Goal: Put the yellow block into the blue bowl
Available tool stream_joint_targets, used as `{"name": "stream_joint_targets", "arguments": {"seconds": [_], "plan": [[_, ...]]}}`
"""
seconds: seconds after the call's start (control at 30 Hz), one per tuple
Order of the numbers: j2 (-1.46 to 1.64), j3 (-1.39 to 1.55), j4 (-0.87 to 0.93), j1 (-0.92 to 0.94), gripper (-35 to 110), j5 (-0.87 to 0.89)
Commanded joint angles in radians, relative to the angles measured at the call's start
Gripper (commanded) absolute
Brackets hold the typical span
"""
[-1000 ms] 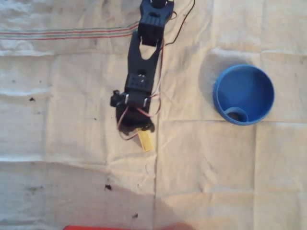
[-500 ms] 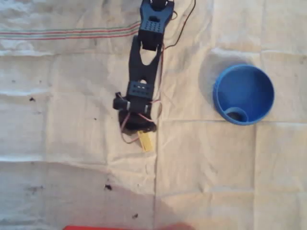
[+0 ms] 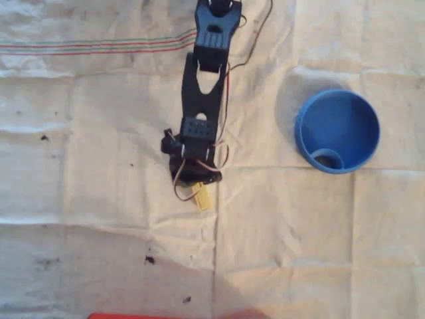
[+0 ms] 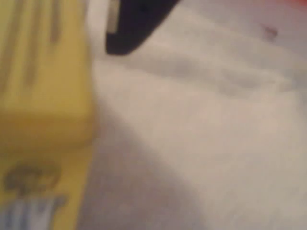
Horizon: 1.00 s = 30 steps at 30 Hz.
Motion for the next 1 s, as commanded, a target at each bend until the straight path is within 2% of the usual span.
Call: {"name": "stream_joint_targets", "arguments": {"seconds": [0.0, 0.23, 0.43, 0.6, 0.7, 0.8, 0.97], "plan": [[0.038, -0.072, -0.017, 0.002, 28, 0.003], [0.014, -0.072, -0.018, 0.003, 28, 0.003], [0.003, -0.058, -0.114, 0.031, 27, 0.003], [-0.014, -0.071, -0.14, 0.032, 10, 0.006], [-0.018, -0.071, -0.14, 0.031, -3, 0.049], [-0.015, -0.071, -0.14, 0.023, 2, 0.123], [0.002, -0.074, -0.14, 0.014, 0, 0.258]]}}
